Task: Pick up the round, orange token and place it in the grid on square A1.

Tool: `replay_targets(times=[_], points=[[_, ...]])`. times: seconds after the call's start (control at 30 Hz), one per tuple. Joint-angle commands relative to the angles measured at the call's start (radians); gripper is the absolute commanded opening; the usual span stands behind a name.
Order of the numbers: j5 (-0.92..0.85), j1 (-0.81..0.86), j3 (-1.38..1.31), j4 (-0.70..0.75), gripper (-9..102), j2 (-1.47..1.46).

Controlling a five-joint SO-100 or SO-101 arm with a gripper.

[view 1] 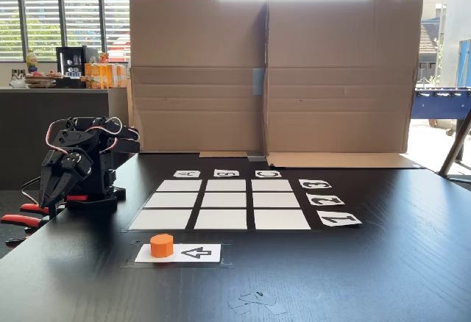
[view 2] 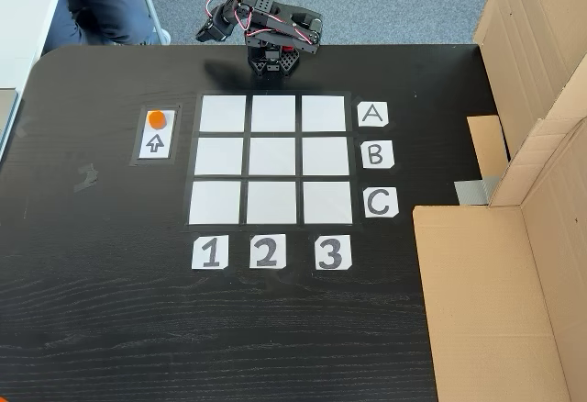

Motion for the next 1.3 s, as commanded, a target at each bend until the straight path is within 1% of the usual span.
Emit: replay_targets(times=[0.0,0.3,0.53,0.77,0.93,1.1,1.27], points=[[0.017,0.038,-0.118,0.032,21,-0.161],[0.014,0.044,-0.124,0.032,22,-0.167],[0.012,0.04,-0.204,0.054,22,-0.23],[0.0,0.029,-0.342,0.055,24,-0.428],[-0.005,0.017,-0.492,0.063,25,-0.607],[-0.005,-0.009,-0.655,0.13,26,-0.765],[0.0,-0.048,-0.865,0.267,26,-0.931]])
